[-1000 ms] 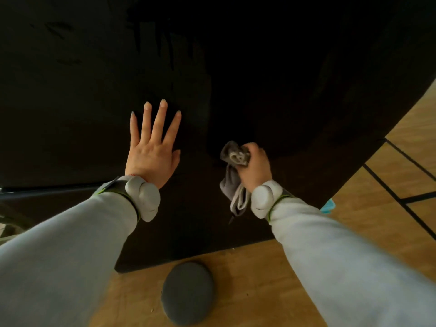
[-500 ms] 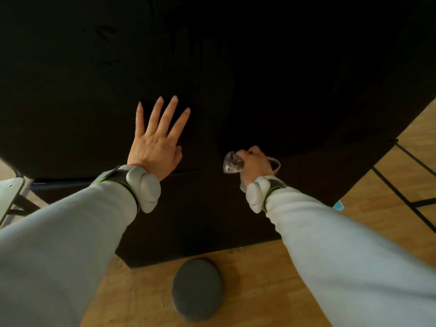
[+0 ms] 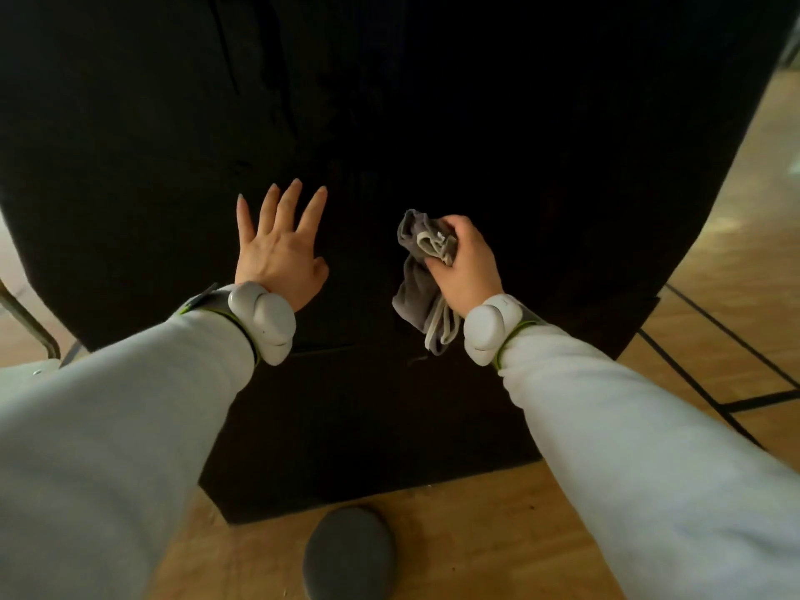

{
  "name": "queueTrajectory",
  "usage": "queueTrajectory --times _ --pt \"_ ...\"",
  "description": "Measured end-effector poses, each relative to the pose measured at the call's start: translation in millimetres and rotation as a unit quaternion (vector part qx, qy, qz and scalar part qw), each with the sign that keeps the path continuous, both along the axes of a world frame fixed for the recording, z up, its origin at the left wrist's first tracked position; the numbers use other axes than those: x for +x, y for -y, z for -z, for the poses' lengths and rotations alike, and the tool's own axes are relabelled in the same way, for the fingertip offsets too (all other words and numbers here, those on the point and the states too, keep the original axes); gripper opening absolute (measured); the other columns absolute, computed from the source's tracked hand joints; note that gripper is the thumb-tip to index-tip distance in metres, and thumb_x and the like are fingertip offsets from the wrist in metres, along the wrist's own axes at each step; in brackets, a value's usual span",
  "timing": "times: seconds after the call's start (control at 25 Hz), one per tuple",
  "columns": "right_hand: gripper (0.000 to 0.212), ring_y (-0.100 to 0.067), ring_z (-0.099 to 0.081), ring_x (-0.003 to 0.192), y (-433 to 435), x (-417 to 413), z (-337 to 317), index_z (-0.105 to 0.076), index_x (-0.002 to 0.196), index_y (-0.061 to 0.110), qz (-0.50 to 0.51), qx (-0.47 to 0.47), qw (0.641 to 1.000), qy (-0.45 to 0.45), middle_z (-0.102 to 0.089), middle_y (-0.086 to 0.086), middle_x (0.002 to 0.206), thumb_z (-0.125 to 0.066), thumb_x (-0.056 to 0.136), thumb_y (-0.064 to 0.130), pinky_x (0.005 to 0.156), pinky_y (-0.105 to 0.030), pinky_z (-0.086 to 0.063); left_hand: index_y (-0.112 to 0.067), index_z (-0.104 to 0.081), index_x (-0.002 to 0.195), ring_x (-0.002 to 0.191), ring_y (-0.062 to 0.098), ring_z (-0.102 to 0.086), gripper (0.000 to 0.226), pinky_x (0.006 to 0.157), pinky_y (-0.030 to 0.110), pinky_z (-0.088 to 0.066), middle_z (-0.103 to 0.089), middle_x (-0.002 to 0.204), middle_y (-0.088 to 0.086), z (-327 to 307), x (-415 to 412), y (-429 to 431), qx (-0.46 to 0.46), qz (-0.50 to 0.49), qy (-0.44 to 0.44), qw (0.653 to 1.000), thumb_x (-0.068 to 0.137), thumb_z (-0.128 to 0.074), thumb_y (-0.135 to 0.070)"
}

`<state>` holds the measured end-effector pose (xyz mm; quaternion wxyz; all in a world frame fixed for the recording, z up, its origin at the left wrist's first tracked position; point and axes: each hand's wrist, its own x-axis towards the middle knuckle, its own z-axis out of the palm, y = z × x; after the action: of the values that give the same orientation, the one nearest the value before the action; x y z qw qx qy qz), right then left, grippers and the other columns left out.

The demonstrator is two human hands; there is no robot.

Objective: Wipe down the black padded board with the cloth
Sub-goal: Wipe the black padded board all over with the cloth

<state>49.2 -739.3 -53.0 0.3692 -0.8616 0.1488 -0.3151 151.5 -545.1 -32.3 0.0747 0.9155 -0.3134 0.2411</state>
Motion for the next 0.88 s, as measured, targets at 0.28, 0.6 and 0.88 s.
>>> queueTrajectory --times 0.28,0.6,0.88 --pt "0.041 -0.019 -0.056 0.105 -2 -18 -83 -0.048 0.119 0.010 -0.013 0.010 0.998 0.059 -0.057 -0.007 0.115 -0.066 0.082 0.012 0.083 -0.024 -0.043 -0.024 -0.002 0.150 0.144 0.029 0.006 0.083 0.113 0.050 0.008 -0.001 0.156 0.010 -86 -30 -9 -0.027 -0.021 0.027 0.999 0.087 -0.057 -0.026" --pt "0.037 -0.019 -0.054 0.105 -21 -10 -172 -0.052 0.121 0.013 -0.040 -0.040 0.994 0.096 -0.052 -0.008 0.119 -0.063 0.085 0.016 0.079 -0.019 -0.035 -0.025 -0.005 0.150 0.144 0.029 0.005 0.082 0.114 0.050 0.006 -0.001 0.157 0.009 -170 -35 -23 -0.041 -0.043 0.052 0.997 0.087 -0.058 -0.025" --pt "0.034 -0.010 -0.051 0.098 -19 1 -245 -0.054 0.121 0.018 -0.018 -0.069 0.986 0.148 -0.047 -0.004 0.123 -0.058 0.088 0.013 0.080 -0.018 -0.036 -0.025 -0.007 0.150 0.144 0.029 0.005 0.079 0.115 0.051 0.004 0.000 0.157 0.009 -238 -17 -15 -0.066 -0.026 0.094 0.993 0.087 -0.057 -0.024"
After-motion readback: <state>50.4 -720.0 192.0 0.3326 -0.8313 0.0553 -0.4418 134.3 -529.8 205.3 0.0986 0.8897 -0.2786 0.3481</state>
